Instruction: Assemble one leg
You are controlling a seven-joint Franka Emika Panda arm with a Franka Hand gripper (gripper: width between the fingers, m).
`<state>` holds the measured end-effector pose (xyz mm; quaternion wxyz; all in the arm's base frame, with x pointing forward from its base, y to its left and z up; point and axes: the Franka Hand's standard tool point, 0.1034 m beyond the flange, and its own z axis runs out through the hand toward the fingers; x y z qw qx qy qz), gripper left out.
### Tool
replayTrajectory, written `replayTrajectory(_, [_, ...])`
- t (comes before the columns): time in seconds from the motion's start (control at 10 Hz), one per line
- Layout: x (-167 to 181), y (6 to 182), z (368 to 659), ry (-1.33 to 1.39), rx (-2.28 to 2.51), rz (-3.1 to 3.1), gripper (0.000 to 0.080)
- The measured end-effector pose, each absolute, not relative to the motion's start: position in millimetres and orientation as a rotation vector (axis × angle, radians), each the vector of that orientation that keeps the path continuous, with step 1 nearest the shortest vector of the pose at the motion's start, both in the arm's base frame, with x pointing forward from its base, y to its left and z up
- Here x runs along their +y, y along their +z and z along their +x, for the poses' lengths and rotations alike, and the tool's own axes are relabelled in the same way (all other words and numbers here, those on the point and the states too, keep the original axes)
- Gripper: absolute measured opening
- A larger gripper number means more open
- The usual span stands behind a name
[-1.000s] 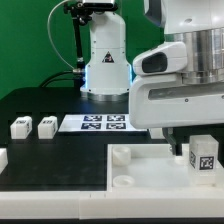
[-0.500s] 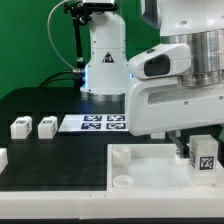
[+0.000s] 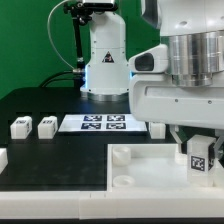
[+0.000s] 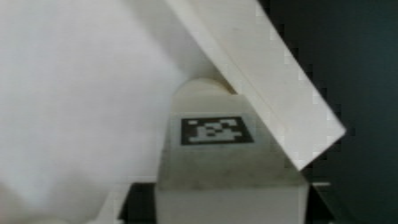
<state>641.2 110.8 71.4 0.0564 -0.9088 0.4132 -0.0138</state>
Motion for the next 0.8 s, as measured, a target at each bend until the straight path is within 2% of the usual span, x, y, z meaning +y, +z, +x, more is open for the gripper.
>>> replayTrajectory(0.2, [109.9, 70.8, 639.3, 0.049, 1.838, -2.368, 0.0293])
replayTrajectory(0.4, [111.5, 70.3, 638.1, 0.122, 2.135, -2.063, 0.0294])
replayTrajectory(0.7, [112.9, 69.8, 637.6, 0.117, 2.075, -2.122, 0.0294])
replayTrajectory(0.8, [114.4, 70.2, 637.7, 0.115, 2.060, -2.137, 0.0444])
